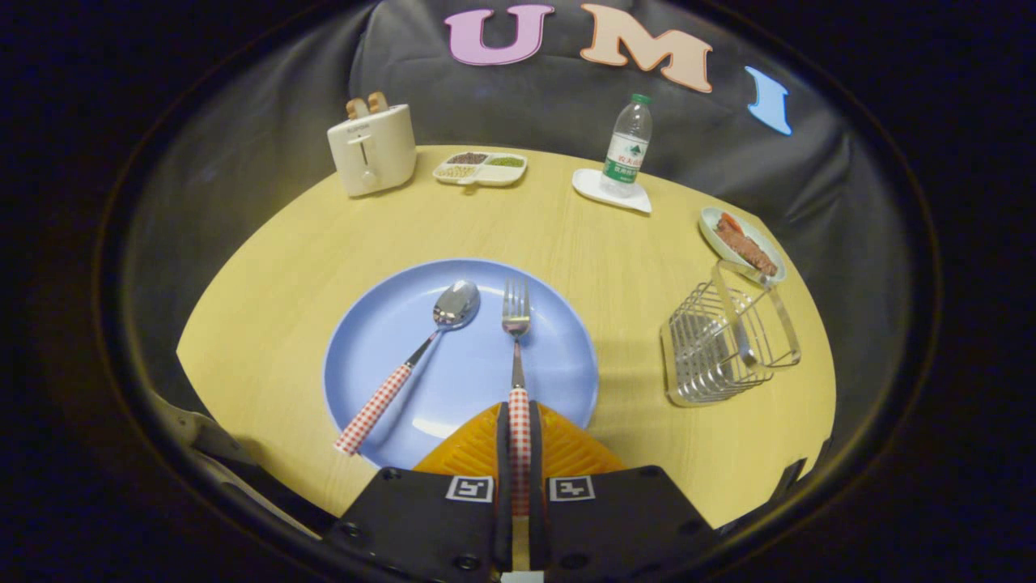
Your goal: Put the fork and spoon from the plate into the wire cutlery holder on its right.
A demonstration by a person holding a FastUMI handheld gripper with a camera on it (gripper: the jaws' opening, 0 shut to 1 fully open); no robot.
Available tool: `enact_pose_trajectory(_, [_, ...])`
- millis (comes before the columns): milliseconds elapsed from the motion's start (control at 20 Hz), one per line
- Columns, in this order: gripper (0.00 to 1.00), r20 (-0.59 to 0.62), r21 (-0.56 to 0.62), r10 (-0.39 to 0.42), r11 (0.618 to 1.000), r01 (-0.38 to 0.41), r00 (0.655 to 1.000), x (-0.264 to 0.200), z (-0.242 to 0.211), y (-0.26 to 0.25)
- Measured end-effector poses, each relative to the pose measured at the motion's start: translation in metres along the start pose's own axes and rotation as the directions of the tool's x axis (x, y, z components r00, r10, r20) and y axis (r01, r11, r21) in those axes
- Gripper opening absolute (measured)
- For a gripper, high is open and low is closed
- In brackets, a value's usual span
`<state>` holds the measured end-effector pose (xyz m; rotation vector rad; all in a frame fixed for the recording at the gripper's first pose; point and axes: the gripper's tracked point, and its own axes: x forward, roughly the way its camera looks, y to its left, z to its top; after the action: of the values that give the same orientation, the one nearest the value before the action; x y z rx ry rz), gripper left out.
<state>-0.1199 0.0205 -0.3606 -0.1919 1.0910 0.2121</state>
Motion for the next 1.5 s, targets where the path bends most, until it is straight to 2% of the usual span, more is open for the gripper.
enact_pose_trajectory(650, [0.11, 0.028, -0.066, 0.064, 0.996, -0.062, 0.998, -0.036, 0.041, -0.059])
enact_pose_trajectory(900, [0.11, 0.021, -0.098, 0.06, 0.993, -0.057, 0.998, -0.044, 0.051, -0.095])
enact_pose_trajectory(1500, [0.11, -0.095, -0.23, 0.098, 0.966, -0.118, 0.991, -0.068, 0.051, -0.167])
